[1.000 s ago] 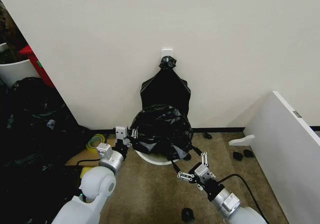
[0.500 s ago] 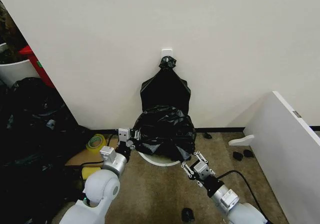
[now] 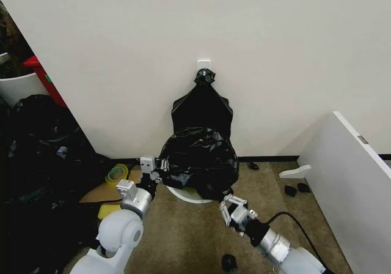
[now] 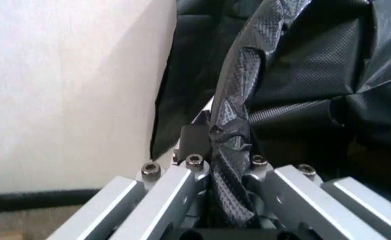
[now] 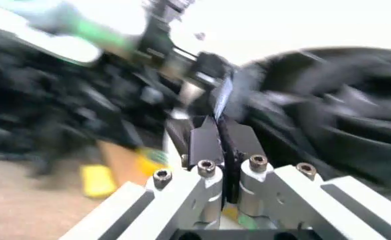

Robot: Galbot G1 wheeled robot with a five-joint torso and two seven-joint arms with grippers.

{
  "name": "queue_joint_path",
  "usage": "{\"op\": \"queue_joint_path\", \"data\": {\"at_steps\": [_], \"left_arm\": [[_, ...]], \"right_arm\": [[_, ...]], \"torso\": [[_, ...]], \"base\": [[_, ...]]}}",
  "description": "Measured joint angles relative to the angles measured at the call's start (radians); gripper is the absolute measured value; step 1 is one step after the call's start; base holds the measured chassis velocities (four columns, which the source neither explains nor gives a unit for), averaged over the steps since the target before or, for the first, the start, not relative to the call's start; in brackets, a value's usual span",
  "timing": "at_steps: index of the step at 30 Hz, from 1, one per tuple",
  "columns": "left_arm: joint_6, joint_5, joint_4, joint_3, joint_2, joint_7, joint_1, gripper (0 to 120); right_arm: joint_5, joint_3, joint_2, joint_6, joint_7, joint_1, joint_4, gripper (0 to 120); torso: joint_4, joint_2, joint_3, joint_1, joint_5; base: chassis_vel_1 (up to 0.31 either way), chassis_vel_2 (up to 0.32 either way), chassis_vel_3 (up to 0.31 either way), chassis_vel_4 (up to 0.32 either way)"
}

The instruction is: Place the garbage bag over the trash bin.

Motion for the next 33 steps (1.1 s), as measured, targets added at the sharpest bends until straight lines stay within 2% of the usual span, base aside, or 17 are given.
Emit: {"op": "queue_joint_path", "data": {"at_steps": [2, 5, 8, 10, 11, 13, 16, 18, 20, 23, 24, 25, 27, 28, 29, 32, 33], "left_arm": [[0.022, -0.045, -0.019, 0.0, -0.002, -0.013, 0.004, 1], [0.041, -0.08, -0.035, -0.001, -0.003, -0.023, 0.008, 1], [0.079, -0.139, -0.066, -0.004, -0.003, -0.046, 0.014, 1], [0.141, -0.225, -0.107, -0.011, 0.0, -0.091, 0.017, 1], [0.141, -0.225, -0.107, -0.011, 0.0, -0.091, 0.017, 1], [0.183, -0.271, -0.133, -0.014, 0.005, -0.117, 0.018, 1], [0.203, -0.29, -0.146, -0.015, 0.01, -0.129, 0.019, 1], [0.211, -0.295, -0.153, -0.016, 0.017, -0.131, 0.02, 1], [0.21, -0.288, -0.153, -0.016, 0.018, -0.13, 0.021, 1], [0.178, -0.245, -0.131, -0.014, 0.018, -0.122, 0.017, 0], [0.158, -0.222, -0.115, -0.013, 0.017, -0.117, 0.015, 0], [0.158, -0.222, -0.115, -0.013, 0.017, -0.117, 0.015, 0], [0.127, -0.187, -0.09, -0.012, 0.017, -0.105, 0.012, 0], [0.116, -0.174, -0.081, -0.012, 0.018, -0.1, 0.012, 0], [0.116, -0.174, -0.081, -0.012, 0.018, -0.1, 0.012, 0], [0.075, -0.124, -0.047, -0.009, 0.023, -0.079, 0.011, 0], [0.064, -0.112, -0.039, -0.008, 0.024, -0.073, 0.011, 0]], "right_arm": [[0.037, -0.001, 0.018, 0.056, -0.127, 0.022, -0.045, 0], [0.034, 0.0, 0.032, 0.083, -0.184, 0.039, -0.088, 0], [-0.044, 0.021, 0.057, 0.118, -0.223, 0.068, -0.161, 0], [-0.196, 0.063, 0.079, 0.144, -0.189, 0.099, -0.23, 0], [-0.196, 0.063, 0.079, 0.144, -0.189, 0.099, -0.23, 0], [-0.298, 0.103, 0.089, 0.158, -0.149, 0.12, -0.282, 0], [-0.359, 0.135, 0.09, 0.166, -0.094, 0.131, -0.317, 0], [-0.433, 0.165, 0.081, 0.165, 0.039, 0.133, -0.345, 0], [-0.44, 0.176, 0.075, 0.164, 0.072, 0.13, -0.347, 0], [-0.322, 0.192, 0.051, 0.198, 0.056, 0.116, -0.356, 10], [-0.201, 0.192, 0.035, 0.223, -0.03, 0.105, -0.366, 15], [-0.201, 0.192, 0.035, 0.223, -0.03, 0.105, -0.366, 15], [0.007, 0.194, 0.008, 0.241, -0.206, 0.087, -0.405, 25], [0.069, 0.207, 0.0, 0.245, -0.254, 0.084, -0.425, 30], [0.069, 0.207, 0.0, 0.245, -0.254, 0.084, -0.425, 30], [0.253, 0.289, -0.013, 0.244, -0.404, 0.08, -0.474, 43], [0.287, 0.303, -0.014, 0.237, -0.415, 0.076, -0.473, 46]], "torso": [[0.0, 0.0, 0.0, 0.0, 0.0001], [0.0, 0.0, 0.0, 0.0, 0.0003], [0.0001, 0.0, 0.0, 0.0, 0.0003], [0.0, 0.0, 0.0, 0.0, 0.0004], [0.0, 0.0, 0.0, 0.0, 0.0004], [0.0001, 0.0, 0.0, 0.0, 0.0004], [0.0, 0.0, 0.0, 0.0, 0.0], [0.0, 0.0, 0.0, 0.0, 0.0003], [0.0001, 0.0, 0.0, 0.0, 0.0001], [0.0, 0.0, 0.0, 0.0, 0.0], [0.0001, 0.0, 0.0, 0.0, -0.0001], [0.0001, 0.0, 0.0, 0.0, -0.0001], [-0.0001, 0.0, 0.0, 0.0, 0.0007], [-0.0001, 0.0, 0.0, 0.0, 0.001], [-0.0001, 0.0, 0.0, 0.0, 0.001], [-0.0002, 0.0, 0.0, 0.0, 0.0003], [-0.0001, 0.0, 0.0, 0.0, 0.0004]], "base": [[0.0, 0.0, 0.0, 0.0], [0.0, 0.0, 0.0, 0.0], [0.0, 0.0, 0.0, 0.0], [0.0, 0.0, 0.0, 0.0], [0.0, 0.0, 0.0, 0.0], [0.0, 0.0, 0.0, 0.0], [0.0, 0.0, 0.0, 0.0], [0.0, 0.0, 0.0, 0.0], [0.0, 0.0, 0.0, 0.0], [0.0, 0.0, 0.0, 0.0], [0.0, 0.0, 0.0, 0.0], [0.0, 0.0, 0.0, 0.0], [0.0, 0.0, 0.0, 0.0], [0.0, 0.0, 0.0, 0.0], [0.0, 0.0, 0.0, 0.0], [0.0, 0.0, 0.0, 0.0], [0.0, 0.0, 0.0, 0.0]]}}
